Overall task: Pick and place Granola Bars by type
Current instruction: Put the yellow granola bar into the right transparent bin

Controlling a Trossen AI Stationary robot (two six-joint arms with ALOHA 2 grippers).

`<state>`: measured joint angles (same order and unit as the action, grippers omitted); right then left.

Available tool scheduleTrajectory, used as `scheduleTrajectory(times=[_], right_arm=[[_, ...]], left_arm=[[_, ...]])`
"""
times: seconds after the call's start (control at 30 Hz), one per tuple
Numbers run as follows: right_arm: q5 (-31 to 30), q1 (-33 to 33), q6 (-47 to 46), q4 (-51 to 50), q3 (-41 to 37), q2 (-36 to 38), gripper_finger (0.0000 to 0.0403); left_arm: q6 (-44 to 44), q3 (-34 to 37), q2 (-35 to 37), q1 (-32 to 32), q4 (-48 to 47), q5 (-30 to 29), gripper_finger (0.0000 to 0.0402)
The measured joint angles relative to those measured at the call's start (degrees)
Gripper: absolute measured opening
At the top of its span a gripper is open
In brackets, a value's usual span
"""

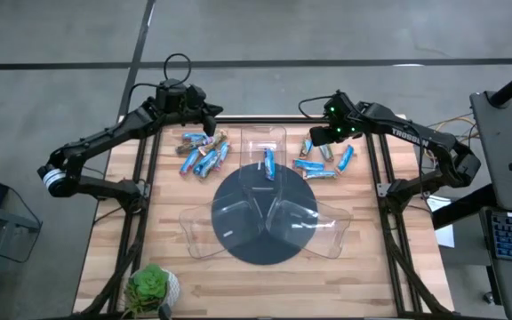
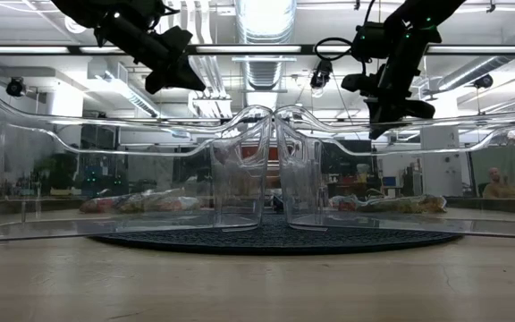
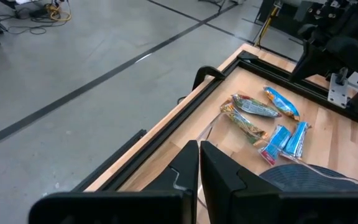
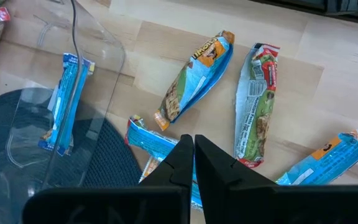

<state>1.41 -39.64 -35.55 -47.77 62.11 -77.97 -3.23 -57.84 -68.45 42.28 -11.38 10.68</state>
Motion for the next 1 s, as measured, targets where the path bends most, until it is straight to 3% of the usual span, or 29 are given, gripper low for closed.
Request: scheduleTrajectory(times=[0.8, 1.0], right_arm=[[2.0, 1.2, -1.1, -0.3, 0.0, 0.0, 0.0008], [-2.7, 3.0, -5.5, -7.3, 0.0, -0.1, 0.0008]], left_arm=[[-3.1, 0.0, 0.0, -0.1, -0.1, 1.0, 0.0000], [-1.6, 0.0, 0.0, -0.1, -0.2, 1.5, 0.0000]])
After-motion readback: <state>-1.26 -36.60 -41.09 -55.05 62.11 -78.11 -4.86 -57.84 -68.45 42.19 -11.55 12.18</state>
